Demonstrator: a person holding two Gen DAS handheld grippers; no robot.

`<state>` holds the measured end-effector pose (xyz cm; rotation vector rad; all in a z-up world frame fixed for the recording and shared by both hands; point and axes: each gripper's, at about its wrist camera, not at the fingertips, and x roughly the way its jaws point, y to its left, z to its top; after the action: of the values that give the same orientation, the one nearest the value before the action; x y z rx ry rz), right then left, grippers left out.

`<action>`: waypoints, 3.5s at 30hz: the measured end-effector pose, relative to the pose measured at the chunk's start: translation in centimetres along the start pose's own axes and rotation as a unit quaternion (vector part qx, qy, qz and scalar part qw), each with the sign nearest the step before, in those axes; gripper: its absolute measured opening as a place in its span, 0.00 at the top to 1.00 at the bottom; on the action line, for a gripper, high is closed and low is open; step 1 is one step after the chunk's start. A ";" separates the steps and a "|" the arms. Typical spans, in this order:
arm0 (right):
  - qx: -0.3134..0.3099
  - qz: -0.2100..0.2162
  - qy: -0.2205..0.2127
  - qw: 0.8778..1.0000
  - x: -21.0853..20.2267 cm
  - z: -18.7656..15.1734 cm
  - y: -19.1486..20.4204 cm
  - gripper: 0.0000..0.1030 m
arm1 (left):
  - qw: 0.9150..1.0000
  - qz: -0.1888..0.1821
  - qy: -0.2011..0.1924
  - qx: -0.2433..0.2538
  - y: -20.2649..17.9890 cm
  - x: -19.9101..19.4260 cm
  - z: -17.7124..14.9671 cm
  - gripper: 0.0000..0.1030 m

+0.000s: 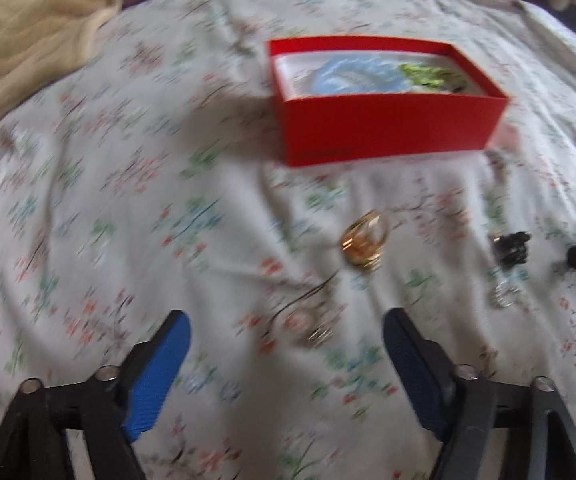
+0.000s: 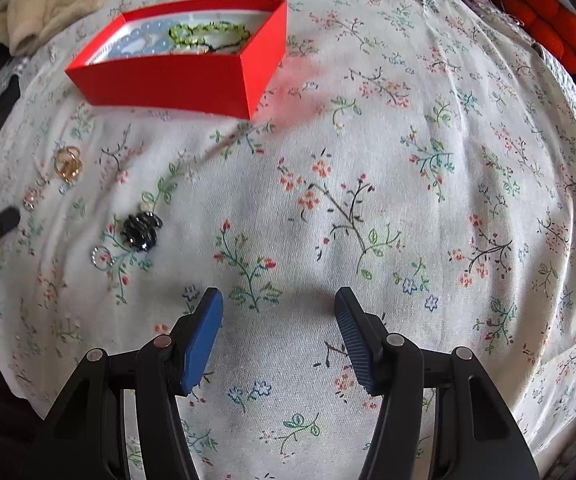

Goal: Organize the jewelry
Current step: 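Move the left gripper to the gold ring and close on it, then lift the gold ring with the left gripper while the right grasps the black flower clip, then carry the ring and clip into the red box and open both grippers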

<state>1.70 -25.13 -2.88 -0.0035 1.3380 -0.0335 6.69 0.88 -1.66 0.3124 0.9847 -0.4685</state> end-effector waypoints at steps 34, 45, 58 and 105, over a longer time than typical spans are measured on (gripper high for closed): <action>-0.012 0.037 0.003 0.999 -0.7 0.1 2.5 0.40 | 0.999 -0.035 0.019 -0.021 -3.7 3.4 3.0 0.79; 0.005 0.077 0.005 0.997 -0.3 2.3 4.5 0.41 | 0.999 -0.011 0.025 -0.034 -2.4 2.1 2.2 0.79; -0.005 0.086 0.001 0.996 1.0 4.3 8.0 0.57 | 0.998 -0.006 0.031 -0.048 -1.5 1.1 1.5 0.79; 0.064 0.137 -0.083 0.985 -5.1 8.4 3.3 0.76 | 0.994 -0.048 -0.031 -0.094 -2.2 0.1 7.7 0.79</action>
<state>8.73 -21.87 3.95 0.2810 1.1584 0.1123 11.18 -4.55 2.22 0.0803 0.9786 -0.4669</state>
